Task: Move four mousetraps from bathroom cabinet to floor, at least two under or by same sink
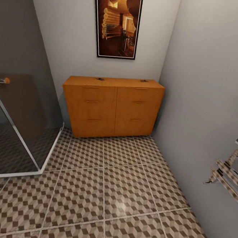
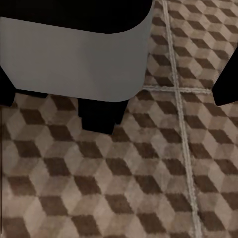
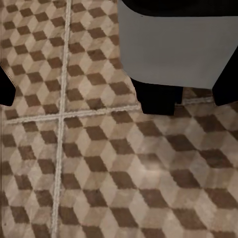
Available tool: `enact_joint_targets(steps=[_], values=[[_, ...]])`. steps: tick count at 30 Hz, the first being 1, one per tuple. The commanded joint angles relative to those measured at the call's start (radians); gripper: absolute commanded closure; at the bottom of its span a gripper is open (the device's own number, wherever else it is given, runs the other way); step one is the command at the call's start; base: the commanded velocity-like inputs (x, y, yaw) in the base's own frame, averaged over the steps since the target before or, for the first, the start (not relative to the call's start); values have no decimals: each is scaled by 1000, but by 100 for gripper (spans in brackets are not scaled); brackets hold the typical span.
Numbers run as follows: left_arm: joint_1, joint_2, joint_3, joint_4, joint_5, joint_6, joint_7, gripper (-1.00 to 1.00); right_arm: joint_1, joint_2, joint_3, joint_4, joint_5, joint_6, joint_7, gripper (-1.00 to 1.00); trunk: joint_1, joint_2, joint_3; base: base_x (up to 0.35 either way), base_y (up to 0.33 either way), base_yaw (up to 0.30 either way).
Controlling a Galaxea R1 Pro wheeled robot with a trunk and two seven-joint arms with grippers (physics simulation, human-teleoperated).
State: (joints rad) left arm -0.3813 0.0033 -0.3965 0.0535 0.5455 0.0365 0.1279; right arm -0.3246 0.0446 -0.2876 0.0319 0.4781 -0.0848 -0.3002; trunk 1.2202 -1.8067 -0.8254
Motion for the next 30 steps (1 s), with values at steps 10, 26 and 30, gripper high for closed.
enact_joint_targets(steps=[10, 26, 30], values=[[-1, -1, -8, 0, 7, 3, 0, -100, -1, 1, -8, 3, 10, -6, -5, -100, 0, 0, -1, 231, 0, 0], [-1, -2, -9, 0, 7, 3, -2, -100, -1, 9, -8, 3, 12, -3, -4, -100, 0, 0, -1, 180, 0, 0], [-1, -2, -9, 0, 7, 3, -2, -100, 0, 9, -8, 15, 11, -1, 1, -100, 0, 0, -1, 138, 0, 0]])
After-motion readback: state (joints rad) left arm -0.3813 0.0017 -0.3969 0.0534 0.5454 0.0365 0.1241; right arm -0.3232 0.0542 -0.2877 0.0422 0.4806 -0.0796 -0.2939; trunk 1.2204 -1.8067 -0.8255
